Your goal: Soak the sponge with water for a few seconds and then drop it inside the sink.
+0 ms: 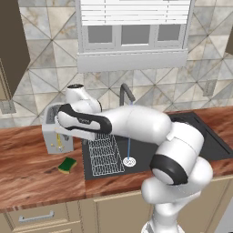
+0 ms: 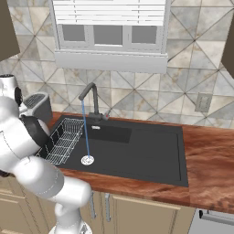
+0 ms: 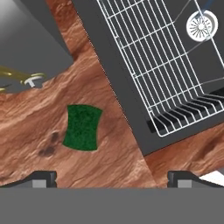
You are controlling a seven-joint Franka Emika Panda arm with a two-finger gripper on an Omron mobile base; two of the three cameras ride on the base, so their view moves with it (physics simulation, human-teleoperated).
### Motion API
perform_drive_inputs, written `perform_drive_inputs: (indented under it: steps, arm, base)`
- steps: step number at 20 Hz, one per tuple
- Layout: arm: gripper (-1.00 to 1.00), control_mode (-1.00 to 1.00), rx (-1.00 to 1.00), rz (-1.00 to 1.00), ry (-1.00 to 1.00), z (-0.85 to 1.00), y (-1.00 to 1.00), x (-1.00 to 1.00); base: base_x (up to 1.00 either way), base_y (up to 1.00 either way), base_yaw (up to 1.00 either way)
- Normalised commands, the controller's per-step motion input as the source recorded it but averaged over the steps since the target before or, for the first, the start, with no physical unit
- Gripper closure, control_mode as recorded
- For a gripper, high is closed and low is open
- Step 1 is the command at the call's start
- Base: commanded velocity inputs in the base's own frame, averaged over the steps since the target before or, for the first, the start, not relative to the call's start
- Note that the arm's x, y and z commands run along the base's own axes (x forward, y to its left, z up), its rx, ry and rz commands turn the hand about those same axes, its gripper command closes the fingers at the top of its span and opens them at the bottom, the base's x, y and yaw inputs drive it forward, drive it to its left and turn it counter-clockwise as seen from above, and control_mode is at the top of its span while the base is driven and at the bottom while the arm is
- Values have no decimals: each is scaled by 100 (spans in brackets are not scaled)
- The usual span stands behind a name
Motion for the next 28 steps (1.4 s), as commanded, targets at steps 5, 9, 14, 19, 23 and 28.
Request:
perform_drive_inputs:
  steps: [5,9,14,19,23,28]
  arm:
    - [-100,-100,0,0,0,-9,4,14]
    - [-100,-100,0,0,0,-15,10,15]
    - [-100,-100,0,0,0,-16,11,15]
    - [-100,-100,0,0,0,-9,21,16]
    - [-100,-100,0,0,0,-12,17,11]
    - [-100,-100,0,0,0,-8,19,3]
  base:
    - [0,0,0]
    - [0,0,0]
    - [0,0,0]
    - [0,0,0]
    - [0,0,0]
    - [0,0,0]
